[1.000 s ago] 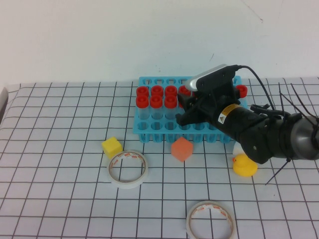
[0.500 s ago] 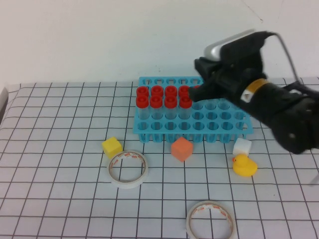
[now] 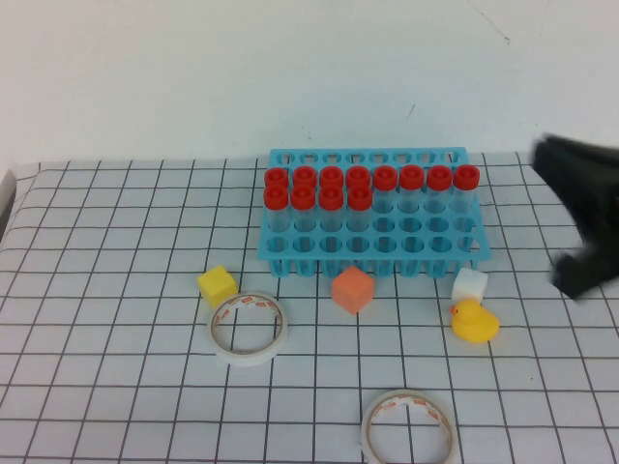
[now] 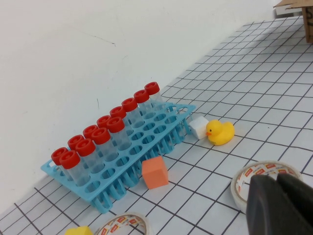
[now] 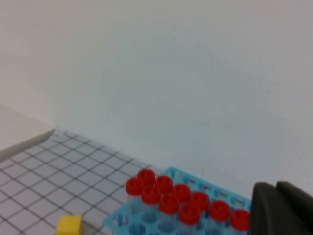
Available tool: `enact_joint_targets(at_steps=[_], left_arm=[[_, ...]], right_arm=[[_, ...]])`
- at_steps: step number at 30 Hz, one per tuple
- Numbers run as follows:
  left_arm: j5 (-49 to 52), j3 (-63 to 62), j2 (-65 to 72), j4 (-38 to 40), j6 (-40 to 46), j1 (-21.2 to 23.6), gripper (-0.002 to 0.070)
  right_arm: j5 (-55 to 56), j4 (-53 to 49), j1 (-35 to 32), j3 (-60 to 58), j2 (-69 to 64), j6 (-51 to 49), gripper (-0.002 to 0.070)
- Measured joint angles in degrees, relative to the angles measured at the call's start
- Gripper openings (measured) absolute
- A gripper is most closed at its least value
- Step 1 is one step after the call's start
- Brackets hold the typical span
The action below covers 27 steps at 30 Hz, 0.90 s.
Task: Place the test tubes
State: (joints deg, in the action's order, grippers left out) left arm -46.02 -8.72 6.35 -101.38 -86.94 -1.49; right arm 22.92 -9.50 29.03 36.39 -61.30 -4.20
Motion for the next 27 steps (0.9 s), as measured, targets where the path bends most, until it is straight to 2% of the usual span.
enact_joint_targets(at_steps=[8,16,22,27], left_arm=[[0.00,0.00,0.00,0.00,0.00,0.00,-0.0001],[0.00,0.00,0.00,0.00,0.00,0.00,-0.0001],[0.00,0.00,0.00,0.00,0.00,0.00,-0.0001],[0.00,0.00,0.00,0.00,0.00,0.00,-0.0001]], right_arm=[[-27.06,-0.50,0.00,-9.49,25.55,0.03,-0.0001],[-35.77,-2.17,0.00,-16.13,42.15,0.03,-0.0001],[-47.32,-2.27,0.00,-17.35,51.60,-1.01,-0.0001],[-46.47,-2.14,-0.10,-21.26,57.35,-2.43,-0.0001]])
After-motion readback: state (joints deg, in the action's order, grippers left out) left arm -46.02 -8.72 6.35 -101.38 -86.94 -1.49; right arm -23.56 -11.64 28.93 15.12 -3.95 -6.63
